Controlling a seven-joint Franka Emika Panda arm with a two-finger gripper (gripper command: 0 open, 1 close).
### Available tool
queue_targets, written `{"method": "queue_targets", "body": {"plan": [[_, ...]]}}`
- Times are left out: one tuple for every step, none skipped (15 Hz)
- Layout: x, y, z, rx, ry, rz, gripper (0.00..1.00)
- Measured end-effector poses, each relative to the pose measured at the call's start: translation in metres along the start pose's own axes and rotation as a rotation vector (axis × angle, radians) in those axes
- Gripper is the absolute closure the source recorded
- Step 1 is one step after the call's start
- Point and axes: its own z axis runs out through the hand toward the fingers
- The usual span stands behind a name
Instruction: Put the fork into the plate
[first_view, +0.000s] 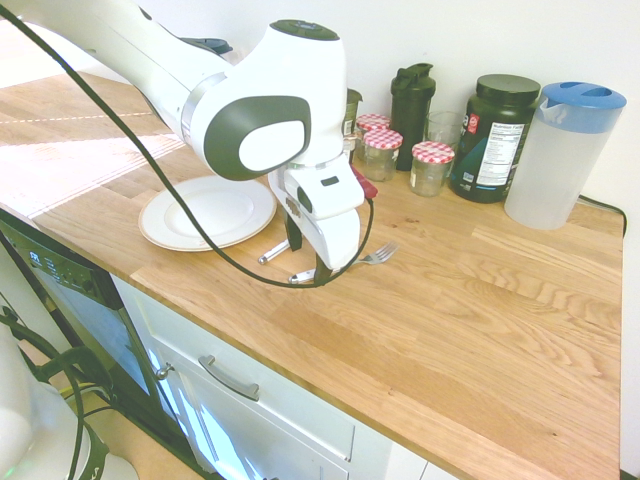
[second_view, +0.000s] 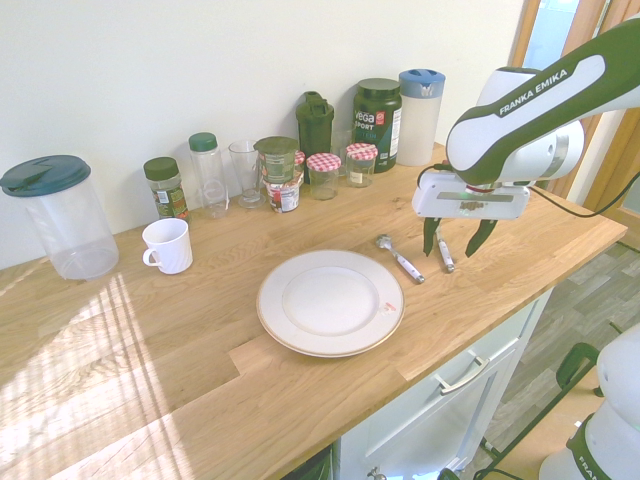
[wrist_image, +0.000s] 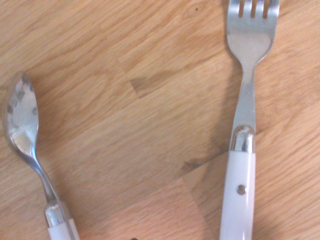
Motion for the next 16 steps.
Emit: {"method": "queue_targets", "body": {"plan": [[0.002, -0.001, 0.001, -0.001, -0.001, 0.002, 1.0], [0.003, -0.003, 0.001, -0.003, -0.003, 0.004, 1.0], [0.004, -0.005, 0.003, -0.004, -0.006, 0.006, 1.0], [0.005, -0.007, 0.004, -0.005, -0.009, 0.007, 1.0], [0.006, -0.01, 0.005, -0.007, -0.013, 0.008, 1.0], [0.007, -0.012, 0.007, -0.009, -0.017, 0.009, 1.0], [0.009, -0.014, 0.009, -0.014, -0.021, 0.012, 1.0], [0.012, -0.014, 0.012, -0.018, -0.025, 0.016, 1.0], [0.013, -0.015, 0.014, -0.023, -0.028, 0.019, 1.0], [0.013, -0.015, 0.016, -0.025, -0.03, 0.02, 1.0], [0.013, -0.016, 0.017, -0.026, -0.03, 0.018, 1.0], [0.012, -0.016, 0.017, -0.025, -0.03, 0.016, 1.0], [0.011, -0.017, 0.017, -0.025, -0.03, 0.014, 1.0], [0.01, -0.017, 0.017, -0.025, -0.031, 0.012, 1.0], [0.009, -0.018, 0.017, -0.025, -0.031, 0.009, 1.0], [0.009, -0.019, 0.018, -0.026, -0.032, 0.008, 1.0]]}}
